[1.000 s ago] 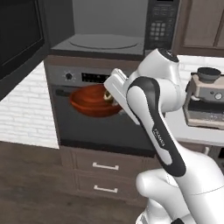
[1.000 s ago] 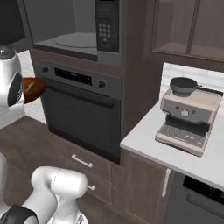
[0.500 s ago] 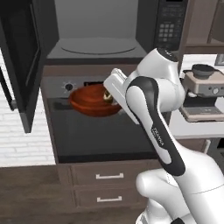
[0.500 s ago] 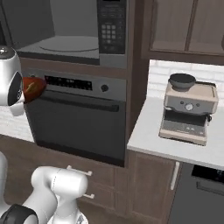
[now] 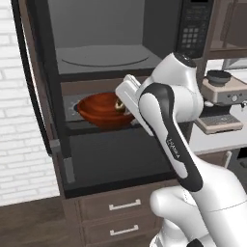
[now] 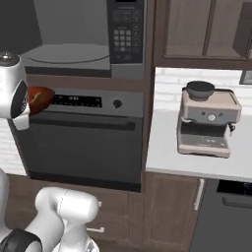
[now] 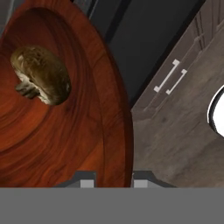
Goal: Pick the mushroom from the sink and place it in the bowl. Then pick the bowl and place it in the microwave. Then close the microwave door and press the start button.
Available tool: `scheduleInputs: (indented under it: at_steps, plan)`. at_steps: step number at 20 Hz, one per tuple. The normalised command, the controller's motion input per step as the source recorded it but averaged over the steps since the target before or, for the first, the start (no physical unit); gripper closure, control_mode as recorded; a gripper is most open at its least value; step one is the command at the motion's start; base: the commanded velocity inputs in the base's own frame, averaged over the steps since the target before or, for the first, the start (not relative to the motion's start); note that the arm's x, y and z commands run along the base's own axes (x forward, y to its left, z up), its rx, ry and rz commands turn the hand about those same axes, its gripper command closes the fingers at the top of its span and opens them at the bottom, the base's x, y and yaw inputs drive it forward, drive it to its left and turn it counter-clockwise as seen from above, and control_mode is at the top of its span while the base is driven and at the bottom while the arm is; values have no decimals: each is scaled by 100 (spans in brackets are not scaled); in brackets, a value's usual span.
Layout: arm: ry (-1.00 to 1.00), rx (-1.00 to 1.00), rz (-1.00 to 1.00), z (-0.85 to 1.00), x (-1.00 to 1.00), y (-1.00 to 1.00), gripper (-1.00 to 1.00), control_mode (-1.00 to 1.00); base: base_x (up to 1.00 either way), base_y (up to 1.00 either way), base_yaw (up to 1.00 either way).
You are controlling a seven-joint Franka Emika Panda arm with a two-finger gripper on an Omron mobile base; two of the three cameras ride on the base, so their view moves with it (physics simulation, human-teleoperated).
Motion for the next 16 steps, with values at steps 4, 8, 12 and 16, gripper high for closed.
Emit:
scheduleInputs:
  at_steps: [4, 8, 12, 16]
  plan:
    - [0, 0, 0, 0, 0, 0, 100, 100, 38, 22, -11]
    - [0, 0, 0, 0, 0, 0, 100, 100, 39, 14, -4]
    - [0, 0, 0, 0, 0, 0, 100, 100, 38, 3, -2]
    - [0, 0, 0, 0, 0, 0, 100, 100, 28, 10, -3]
